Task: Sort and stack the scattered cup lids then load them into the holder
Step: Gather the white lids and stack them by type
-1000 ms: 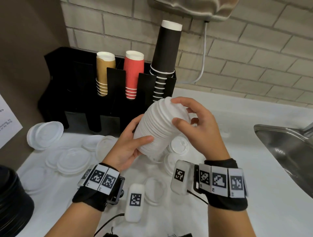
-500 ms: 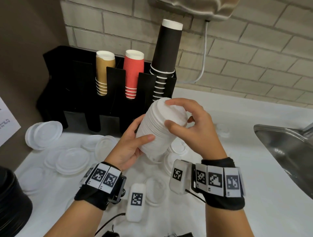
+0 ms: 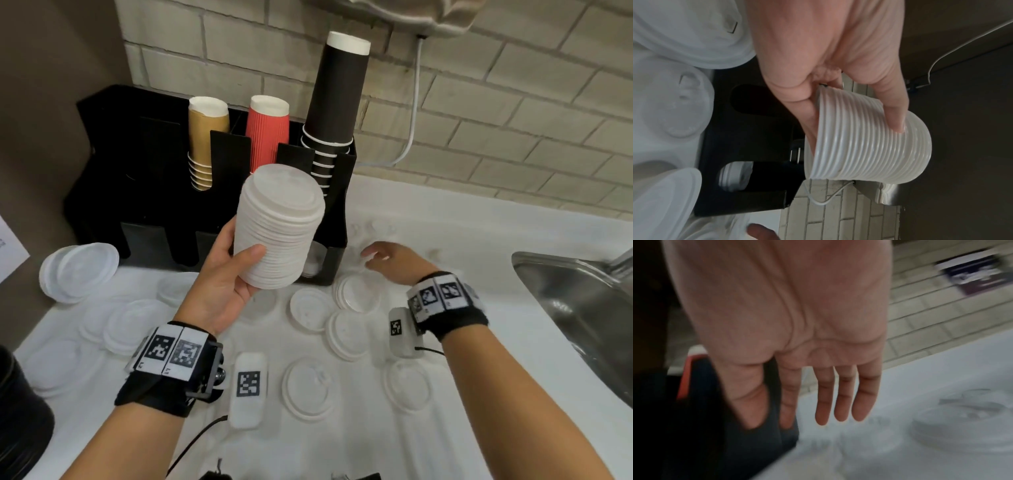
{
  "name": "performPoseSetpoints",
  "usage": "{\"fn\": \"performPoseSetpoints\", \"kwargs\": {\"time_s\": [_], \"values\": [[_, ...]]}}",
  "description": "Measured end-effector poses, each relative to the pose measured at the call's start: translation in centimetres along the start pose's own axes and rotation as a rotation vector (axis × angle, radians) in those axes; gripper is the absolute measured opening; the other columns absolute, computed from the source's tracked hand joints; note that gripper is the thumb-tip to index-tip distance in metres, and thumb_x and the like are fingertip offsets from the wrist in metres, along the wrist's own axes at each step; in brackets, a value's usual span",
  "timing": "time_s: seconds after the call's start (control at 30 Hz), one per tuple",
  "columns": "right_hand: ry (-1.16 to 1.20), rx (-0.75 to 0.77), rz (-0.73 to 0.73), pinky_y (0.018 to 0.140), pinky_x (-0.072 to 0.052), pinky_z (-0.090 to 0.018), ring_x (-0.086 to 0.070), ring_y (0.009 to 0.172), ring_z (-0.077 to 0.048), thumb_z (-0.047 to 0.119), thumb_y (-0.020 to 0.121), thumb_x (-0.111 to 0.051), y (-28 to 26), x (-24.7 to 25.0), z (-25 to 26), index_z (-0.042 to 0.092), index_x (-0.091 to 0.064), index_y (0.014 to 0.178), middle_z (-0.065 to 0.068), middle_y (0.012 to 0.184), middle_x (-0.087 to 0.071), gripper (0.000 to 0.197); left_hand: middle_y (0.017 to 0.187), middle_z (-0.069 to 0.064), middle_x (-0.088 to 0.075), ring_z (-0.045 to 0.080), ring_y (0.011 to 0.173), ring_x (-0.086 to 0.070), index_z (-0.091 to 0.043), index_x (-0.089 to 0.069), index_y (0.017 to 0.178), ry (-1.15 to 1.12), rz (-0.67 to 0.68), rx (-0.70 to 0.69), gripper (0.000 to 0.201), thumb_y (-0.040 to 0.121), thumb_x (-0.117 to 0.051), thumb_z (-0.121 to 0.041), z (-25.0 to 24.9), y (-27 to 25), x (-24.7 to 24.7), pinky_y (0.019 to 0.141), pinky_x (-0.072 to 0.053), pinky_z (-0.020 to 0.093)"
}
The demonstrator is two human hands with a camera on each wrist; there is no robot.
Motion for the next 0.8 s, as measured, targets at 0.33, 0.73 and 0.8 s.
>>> {"fn": "performPoseSetpoints", "kwargs": {"time_s": [0.33,0.73,0.8], "values": [[-0.259,-0.004,0.198,0.079,-0.048,-0.034,-0.052,0.097,-0.028,0.035,0.072,-0.076,1.1,-3.7,0.2,0.03,-0.034,0.13,-0.007,0.118,-0.038,0.071,0.122,-0.006,-0.068,0.016,0.115,-0.065,-0.028,-0.049,0.135,0.044,-0.015,-0.011,0.056,0.081,-0.059,-0.012,0.1,0.2,0.5,0.079,-0.058,0.028],[-0.341,-0.131,0.242,0.101,-0.042,-0.038,-0.048,0.123,-0.027,0.041,0.078,-0.074,-0.3,-0.1,-3.6,0.029,-0.032,0.143,-0.008,0.139,-0.042,0.078,0.128,-0.003,-0.065,0.019,0.119,-0.062,-0.026,-0.046,0.139,0.023,-0.037,0.015,0.075,0.072,-0.079,-0.024,0.3,0.5,0.4,0.082,-0.059,0.031],[-0.275,-0.066,0.181,0.095,-0.039,-0.029,-0.047,0.124,-0.024,0.044,0.08,-0.072,0.3,-0.5,-2.6,0.025,-0.041,0.138,-0.007,0.137,-0.045,0.069,0.129,-0.002,-0.064,0.018,0.118,-0.063,-0.026,-0.046,0.14,0.017,-0.047,0.025,0.081,0.068,-0.084,-0.029,0.3,0.5,0.5,0.082,-0.059,0.031]]}}
Point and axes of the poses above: each hand's wrist, its own y-axis towards the middle knuckle, its own x-axis out of the back of the hand, z = x × y, the point moved 5 cm from there along y, towards the middle knuckle
